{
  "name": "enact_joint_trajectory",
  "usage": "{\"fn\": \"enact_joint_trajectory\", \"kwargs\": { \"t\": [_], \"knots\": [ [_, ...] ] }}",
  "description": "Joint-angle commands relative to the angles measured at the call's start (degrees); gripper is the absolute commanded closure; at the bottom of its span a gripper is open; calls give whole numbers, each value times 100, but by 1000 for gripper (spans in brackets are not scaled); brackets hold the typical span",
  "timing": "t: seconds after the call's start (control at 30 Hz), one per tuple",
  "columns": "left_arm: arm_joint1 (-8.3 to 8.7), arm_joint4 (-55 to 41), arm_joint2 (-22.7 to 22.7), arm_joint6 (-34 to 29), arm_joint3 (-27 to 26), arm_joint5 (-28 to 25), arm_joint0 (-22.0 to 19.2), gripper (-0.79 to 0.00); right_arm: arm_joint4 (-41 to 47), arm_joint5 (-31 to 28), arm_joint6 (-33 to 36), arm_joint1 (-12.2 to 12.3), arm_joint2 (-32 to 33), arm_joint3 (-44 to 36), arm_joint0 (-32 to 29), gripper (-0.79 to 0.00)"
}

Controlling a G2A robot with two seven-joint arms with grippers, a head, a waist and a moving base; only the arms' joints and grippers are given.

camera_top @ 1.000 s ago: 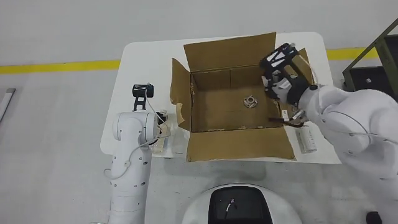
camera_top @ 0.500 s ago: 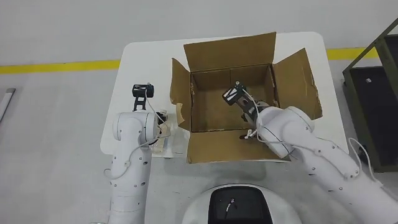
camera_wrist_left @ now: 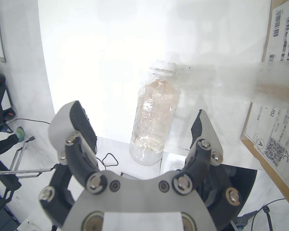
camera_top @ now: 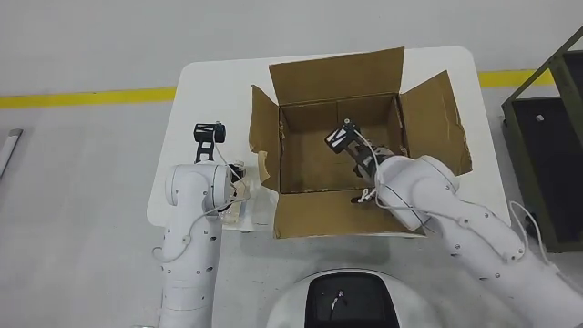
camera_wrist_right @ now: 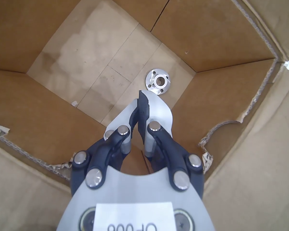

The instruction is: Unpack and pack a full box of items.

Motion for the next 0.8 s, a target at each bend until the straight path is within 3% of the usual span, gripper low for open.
{"fn": "enact_joint_trajectory", "kwargs": {
  "t": [0.0,0.4,0.5,0.6,0.73,0.77],
  "knots": [
    [0,0,0,0,0,0,0,-785,-152,53,49,-29,-23,74,105,0],
    [0,0,0,0,0,0,0,-785,-410,269,-62,-388,-560,1875,844,0],
    [0,0,0,0,0,0,0,-785,-314,221,-216,-491,-674,2256,1003,-154],
    [0,0,0,0,0,0,0,-785,-183,241,-315,-573,-690,2500,1112,-234],
    [0,0,0,0,0,0,0,-785,-156,204,-387,-635,-654,2682,1208,-265],
    [0,0,0,0,0,0,0,-785,-121,214,-413,-647,-624,2700,1213,-311]
  ]
}}
